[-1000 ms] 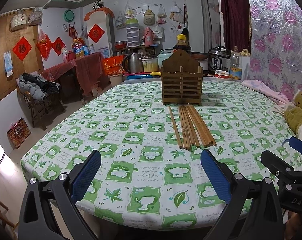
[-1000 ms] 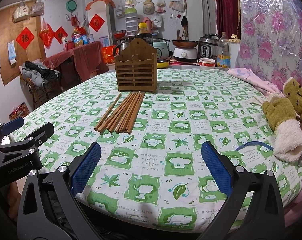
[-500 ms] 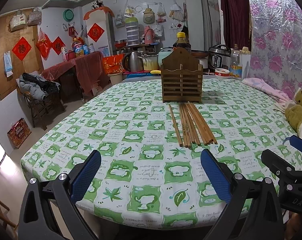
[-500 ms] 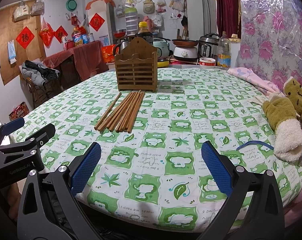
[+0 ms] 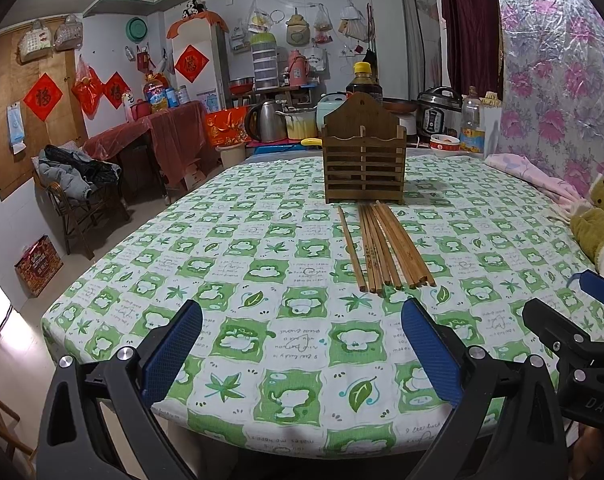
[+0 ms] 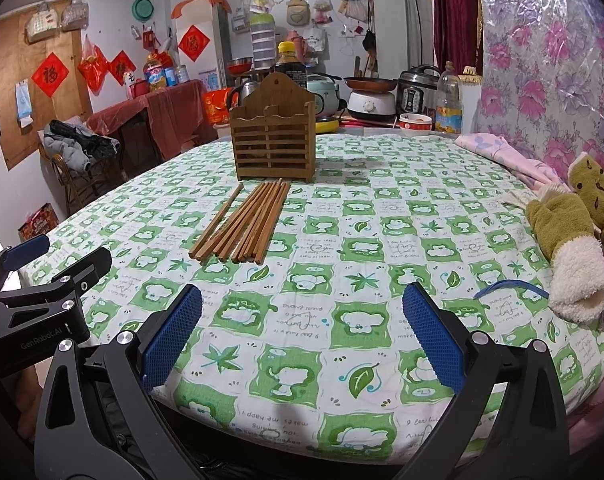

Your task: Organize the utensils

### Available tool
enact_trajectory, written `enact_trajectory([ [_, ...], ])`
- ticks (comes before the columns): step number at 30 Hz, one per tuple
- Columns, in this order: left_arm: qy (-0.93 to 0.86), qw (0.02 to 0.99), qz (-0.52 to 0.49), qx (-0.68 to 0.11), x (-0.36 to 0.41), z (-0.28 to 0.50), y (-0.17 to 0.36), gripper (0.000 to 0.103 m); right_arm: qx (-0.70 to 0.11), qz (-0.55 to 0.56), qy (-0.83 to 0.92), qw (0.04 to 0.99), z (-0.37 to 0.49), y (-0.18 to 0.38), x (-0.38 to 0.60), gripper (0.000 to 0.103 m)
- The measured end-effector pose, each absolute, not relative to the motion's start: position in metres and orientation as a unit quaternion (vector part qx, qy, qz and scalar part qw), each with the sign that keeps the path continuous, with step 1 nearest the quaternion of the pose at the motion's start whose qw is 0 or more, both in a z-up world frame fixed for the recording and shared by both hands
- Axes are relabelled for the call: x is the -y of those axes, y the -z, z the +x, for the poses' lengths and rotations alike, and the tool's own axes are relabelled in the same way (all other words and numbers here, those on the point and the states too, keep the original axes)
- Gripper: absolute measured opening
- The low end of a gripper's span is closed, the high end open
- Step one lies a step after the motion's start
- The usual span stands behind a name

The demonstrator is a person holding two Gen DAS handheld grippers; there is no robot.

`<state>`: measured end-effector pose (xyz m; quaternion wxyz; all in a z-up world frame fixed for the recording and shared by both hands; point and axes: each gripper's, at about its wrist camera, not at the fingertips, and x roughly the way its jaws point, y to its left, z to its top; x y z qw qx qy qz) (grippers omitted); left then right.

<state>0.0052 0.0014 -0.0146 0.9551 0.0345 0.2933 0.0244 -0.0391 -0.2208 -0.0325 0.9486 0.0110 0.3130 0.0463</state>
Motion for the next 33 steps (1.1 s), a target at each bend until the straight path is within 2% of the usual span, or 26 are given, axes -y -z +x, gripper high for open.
enact_trajectory([
  [20,-0.025,0.953,0.033,-0.301,-0.004,0.004,0.023,0.097,-0.318,0.014,-0.047,0.947,-0.038,0.039,0.218,0.097],
  [25,-0.016,0.943,0.030,-0.332,-0.007,0.010,0.030,0.097,-0.324,0.020,-0.050,0.945,-0.035,0.040,0.221,0.097],
  [33,-0.078,0.932,0.027,-0.353,-0.046,0.043,0.026,0.097,-0.324,0.013,-0.036,0.945,-0.007,0.017,0.242,0.097],
])
